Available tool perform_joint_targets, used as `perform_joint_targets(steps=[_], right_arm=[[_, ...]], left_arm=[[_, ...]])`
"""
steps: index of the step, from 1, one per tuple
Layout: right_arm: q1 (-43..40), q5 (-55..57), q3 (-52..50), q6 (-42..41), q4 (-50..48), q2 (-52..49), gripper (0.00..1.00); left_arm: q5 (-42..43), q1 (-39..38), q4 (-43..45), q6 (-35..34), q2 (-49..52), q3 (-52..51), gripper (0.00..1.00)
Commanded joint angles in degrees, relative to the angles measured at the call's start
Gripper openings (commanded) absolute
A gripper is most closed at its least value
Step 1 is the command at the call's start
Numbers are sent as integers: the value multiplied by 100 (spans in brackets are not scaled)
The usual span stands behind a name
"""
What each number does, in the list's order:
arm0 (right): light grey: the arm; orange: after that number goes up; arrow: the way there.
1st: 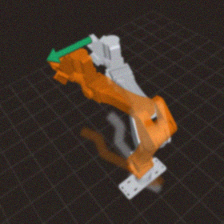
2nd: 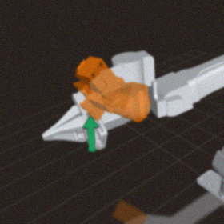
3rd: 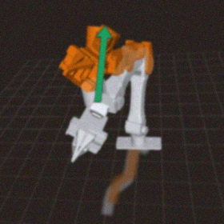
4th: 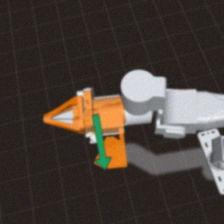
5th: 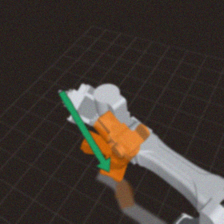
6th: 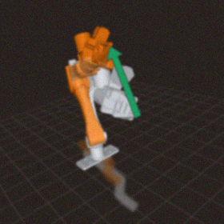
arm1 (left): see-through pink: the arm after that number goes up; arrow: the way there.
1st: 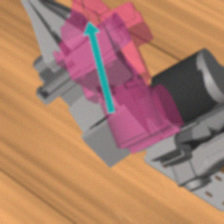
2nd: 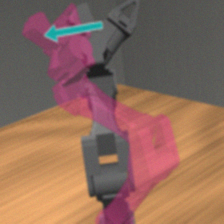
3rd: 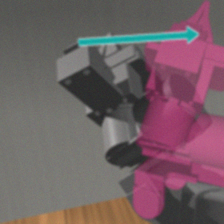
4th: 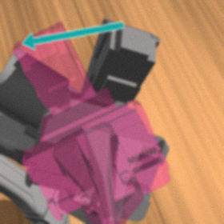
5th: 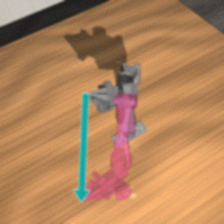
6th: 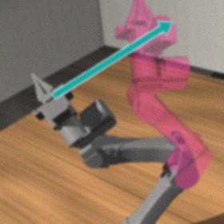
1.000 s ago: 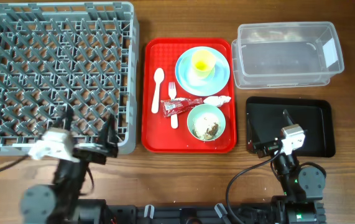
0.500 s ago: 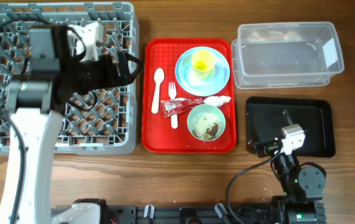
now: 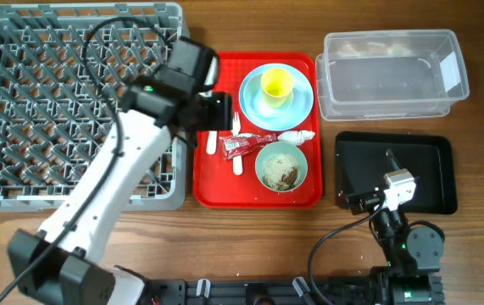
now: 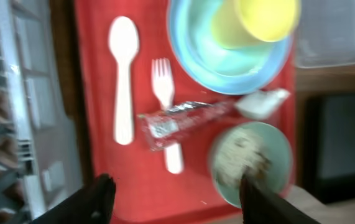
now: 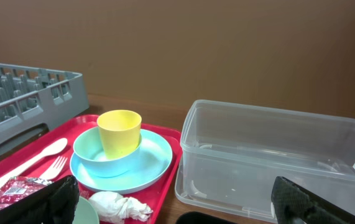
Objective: Sort waste into correct bins and load items into the dishwasher rack
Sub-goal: 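Reach the left gripper over the tray and grasp the white spoon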
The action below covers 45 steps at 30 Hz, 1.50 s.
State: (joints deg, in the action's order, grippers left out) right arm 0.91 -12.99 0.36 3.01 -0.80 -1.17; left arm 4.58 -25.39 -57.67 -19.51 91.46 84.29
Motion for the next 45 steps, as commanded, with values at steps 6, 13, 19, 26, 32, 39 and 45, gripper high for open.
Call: perform_joint_targets(steps=[6,13,19,26,32,39,45], right_arm=[[-24,55,-4,-42,-17,24,100],[-24,55,-7,-42,-17,24,100],[-24,55,-4,-42,-17,24,100],[-24,55,-7,-42,-17,24,100],[-24,52,-7,-42,-17,24,100],[-24,55,-4,-39,-17,24,100],[-24,55,-4,-42,-17,24,100]], left_arm=[[-966,-208,210,-90,835,79,66],[-1078,-164,433,-90,942,79,75],[-1091,48,920,-90,1023,79,32],[-1088,85,673,-90,1600,79,51],[-1086,87,669,-90,2164,79,16],[-1086,85,1040,-90,2223,68,20],[-1086,85,1637,-90,2391,-264,22]])
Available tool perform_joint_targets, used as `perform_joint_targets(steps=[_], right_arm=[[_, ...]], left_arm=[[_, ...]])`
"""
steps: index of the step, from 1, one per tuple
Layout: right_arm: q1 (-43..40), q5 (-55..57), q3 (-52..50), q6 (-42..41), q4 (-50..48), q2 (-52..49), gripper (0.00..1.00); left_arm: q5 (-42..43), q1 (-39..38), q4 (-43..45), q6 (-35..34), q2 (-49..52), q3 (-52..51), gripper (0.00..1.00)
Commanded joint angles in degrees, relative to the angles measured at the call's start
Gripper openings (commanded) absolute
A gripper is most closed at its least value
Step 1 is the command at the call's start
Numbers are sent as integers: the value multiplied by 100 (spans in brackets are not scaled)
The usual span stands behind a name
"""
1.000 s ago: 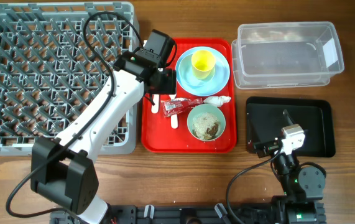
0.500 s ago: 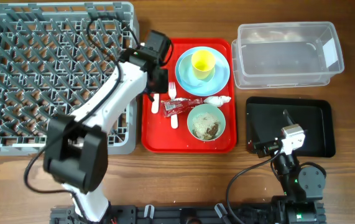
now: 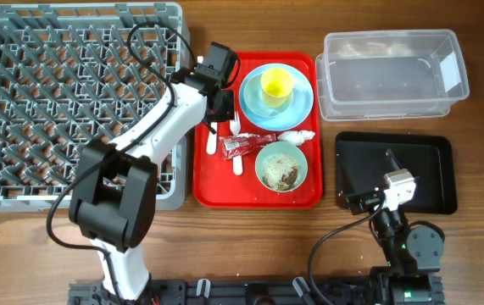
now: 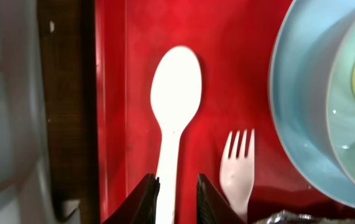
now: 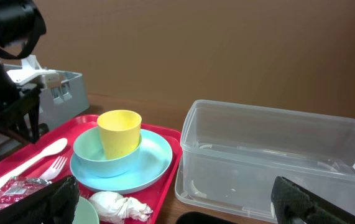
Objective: Sort waste into correct bins and load items into the dishwasher rack
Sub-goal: 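Reach the left gripper over the tray and grasp the white spoon, then carry the spoon left into the grey rack and release it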
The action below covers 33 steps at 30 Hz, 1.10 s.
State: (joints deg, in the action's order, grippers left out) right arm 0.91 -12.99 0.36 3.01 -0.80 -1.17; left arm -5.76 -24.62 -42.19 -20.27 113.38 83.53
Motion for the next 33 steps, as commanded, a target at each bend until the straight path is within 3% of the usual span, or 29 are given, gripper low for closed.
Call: perform_joint_targets(steps=[1,3,20,24,33], right_arm=[[-24,55,-4,-42,-17,24,100],[-24,55,-7,-42,-17,24,100],[-24,55,-4,-39,-17,24,100],[-24,55,-4,-42,-17,24,100],[-24,52,-4,-42,-17,24,100]], left_arm=[[-52,9,109,-13,205,-188,24],[-52,9,142,-13,205,-188,27],[-57,11,511,33,933,-188,22],[-57,11,466,33,931,-188,4],[-55,11,393,33,623,-188,4]])
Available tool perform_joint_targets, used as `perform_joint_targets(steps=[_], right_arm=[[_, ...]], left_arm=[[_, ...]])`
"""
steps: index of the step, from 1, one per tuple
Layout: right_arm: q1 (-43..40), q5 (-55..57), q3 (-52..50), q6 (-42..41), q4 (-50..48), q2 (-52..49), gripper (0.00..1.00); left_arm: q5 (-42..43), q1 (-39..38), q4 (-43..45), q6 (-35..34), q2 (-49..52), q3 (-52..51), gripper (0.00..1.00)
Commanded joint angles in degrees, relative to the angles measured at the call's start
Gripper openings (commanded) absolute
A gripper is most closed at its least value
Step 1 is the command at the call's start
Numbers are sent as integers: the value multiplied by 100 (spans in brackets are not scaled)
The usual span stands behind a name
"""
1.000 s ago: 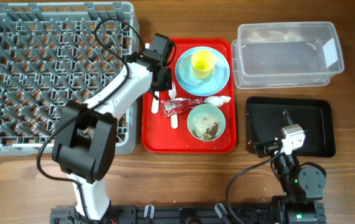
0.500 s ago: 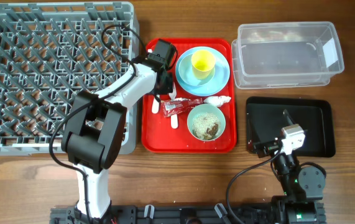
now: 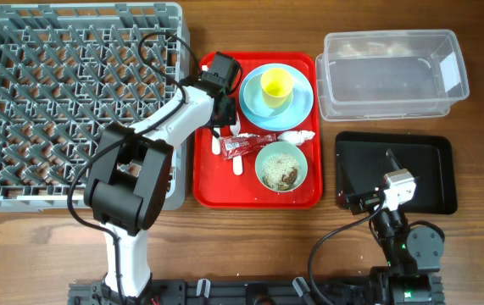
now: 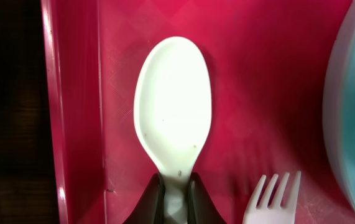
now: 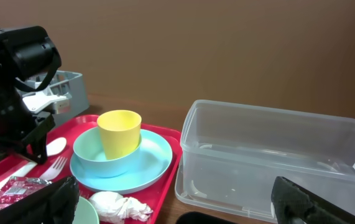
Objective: Sort waste into correct bins and load items into the dishwasher rack
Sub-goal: 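Carry the spoon left into the grey rack and release it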
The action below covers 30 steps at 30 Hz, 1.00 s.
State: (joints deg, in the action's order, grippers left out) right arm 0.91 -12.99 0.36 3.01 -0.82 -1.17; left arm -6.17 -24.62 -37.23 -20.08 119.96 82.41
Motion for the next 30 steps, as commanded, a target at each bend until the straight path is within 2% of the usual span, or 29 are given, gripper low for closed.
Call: perform_joint_targets(steps=[1,9,14,17,21,30], right_arm=[[-24,55,-4,-42,-15,24,100],[-24,55,-4,-42,-15,24,100],[-24,52,-7,-44,-15,24,100],[-24,55,-4,-42,-15,24,100],[-24,55,-7,-42,-15,24,100],[-24,55,-7,-42,-15,24,100]], left_arm=[[-13,11,-131,11,-234,-76,4],[-138,11,-396,33,-1784,-76,4],[-1781,15,-680,28,-2422,-76,4],[-2415,81,-990,26,-2424,-79,5],[-2404,378,-1213,-15,-2197,-87,5],[-2133,992,-1102,63,-1307,-90,4]])
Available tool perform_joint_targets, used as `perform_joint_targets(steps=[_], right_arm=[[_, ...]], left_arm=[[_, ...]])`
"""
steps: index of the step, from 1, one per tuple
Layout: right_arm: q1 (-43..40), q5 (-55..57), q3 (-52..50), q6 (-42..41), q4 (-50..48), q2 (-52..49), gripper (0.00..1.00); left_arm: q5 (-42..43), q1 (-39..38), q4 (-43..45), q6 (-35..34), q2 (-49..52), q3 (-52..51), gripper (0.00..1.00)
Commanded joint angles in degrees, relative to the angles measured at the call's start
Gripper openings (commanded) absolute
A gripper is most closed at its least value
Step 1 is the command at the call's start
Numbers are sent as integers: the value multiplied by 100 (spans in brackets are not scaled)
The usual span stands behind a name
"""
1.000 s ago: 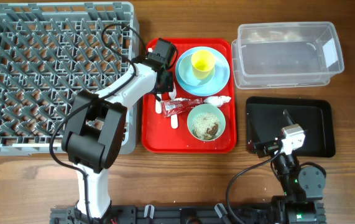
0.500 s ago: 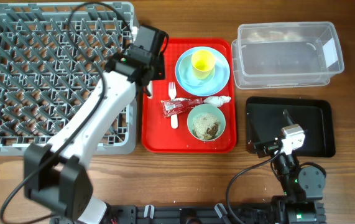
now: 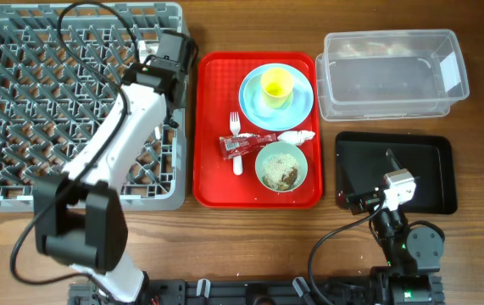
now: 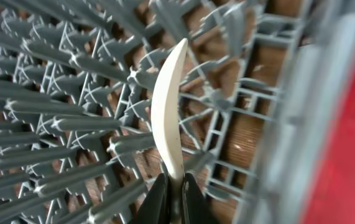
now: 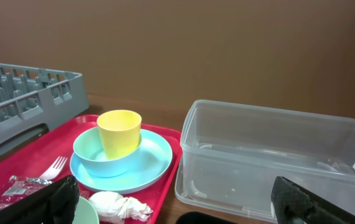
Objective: Sort waste into correct bins and load items into the dishwasher rack
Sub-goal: 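Carry the spoon left into the grey rack and release it, then move the left gripper back to the fork under the red wrapper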
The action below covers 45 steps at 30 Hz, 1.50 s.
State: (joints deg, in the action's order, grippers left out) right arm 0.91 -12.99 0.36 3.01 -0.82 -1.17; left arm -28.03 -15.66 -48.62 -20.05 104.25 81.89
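My left gripper (image 4: 175,200) is shut on the handle of a white plastic spoon (image 4: 168,106), held edge-on over the grey dishwasher rack (image 3: 55,102) near its right side. In the overhead view the left gripper (image 3: 164,59) sits above the rack's far right corner. The red tray (image 3: 212,182) holds a white fork (image 3: 236,127), a red wrapper (image 3: 248,144), a crumpled napkin (image 3: 297,135), a green bowl (image 3: 281,166) with food residue, and a yellow cup (image 3: 276,83) in a blue bowl on a blue plate (image 3: 305,106). My right gripper (image 5: 177,202) stands open, holding nothing.
A clear plastic bin (image 3: 390,76) stands at the far right. A black tray (image 3: 420,169) lies in front of it, beside the parked right arm. The rack's tines (image 4: 71,112) stand close under the spoon.
The left gripper, then shut on the spoon's handle on the red tray, now holds the spoon over the rack to the left. The spoon's place on the tray is bare. The right arm has not moved.
The left gripper was open above the tray's cutlery. Then its fingers stood on either side of the spoon's handle. Then they were shut on it, still on the tray. Now the spoon is held over the rack.
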Motion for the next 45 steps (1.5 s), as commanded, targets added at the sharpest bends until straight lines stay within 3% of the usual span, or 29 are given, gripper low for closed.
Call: perform_joint_targets(steps=[1,4,7,16,29,33,37,41,43,45], right_arm=[[-24,55,-7,-44,-15,24,100],[-24,55,-4,-39,-15,24,100],[-24,52,-7,-42,-15,24,100],[-24,55,-4,-42,-15,24,100],[-24,55,-7,-42,-15,24,100],[-24,55,-7,-42,-15,24,100],[-24,55,-4,-42,-15,24,100],[-24,55,-4,-42,-15,24,100],[-24,55,-4,-42,-15,24,100],[-24,55,-4,-42,-15,24,100]], left_arm=[[83,94,61,223,315,-37,4],[745,37,205,872,339,-37,4],[798,13,216,1027,339,-37,4],[584,13,188,1001,332,-35,4],[356,2,-33,413,-286,-35,4],[737,13,-11,496,-299,-35,4],[1652,22,81,1305,-297,-35,4],[1668,122,79,1298,-284,-37,5],[1668,192,7,1200,-249,-37,15],[1663,219,-72,1193,-170,-37,14]])
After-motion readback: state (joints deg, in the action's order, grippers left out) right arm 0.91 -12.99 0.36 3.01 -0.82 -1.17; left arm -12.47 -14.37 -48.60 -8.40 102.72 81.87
